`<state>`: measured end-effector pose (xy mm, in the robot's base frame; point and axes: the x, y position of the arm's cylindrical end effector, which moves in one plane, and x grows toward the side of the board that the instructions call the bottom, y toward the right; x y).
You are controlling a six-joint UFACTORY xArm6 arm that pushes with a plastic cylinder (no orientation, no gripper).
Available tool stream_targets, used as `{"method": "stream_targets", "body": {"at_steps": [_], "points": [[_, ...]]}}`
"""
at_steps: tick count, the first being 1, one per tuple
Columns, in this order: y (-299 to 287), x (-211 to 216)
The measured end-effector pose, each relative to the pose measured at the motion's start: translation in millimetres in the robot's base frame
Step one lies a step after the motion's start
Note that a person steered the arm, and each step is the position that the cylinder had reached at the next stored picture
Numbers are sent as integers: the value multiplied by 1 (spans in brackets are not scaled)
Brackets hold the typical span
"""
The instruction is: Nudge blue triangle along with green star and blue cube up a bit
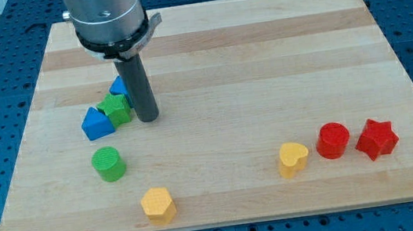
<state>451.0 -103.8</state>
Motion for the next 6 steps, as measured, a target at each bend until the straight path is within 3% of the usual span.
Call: {"method": "stream_targets", "body": {"at_steps": [1,3,4,6], "points": [[-12,32],[-108,72],[-111,53],[-54,-2]]}}
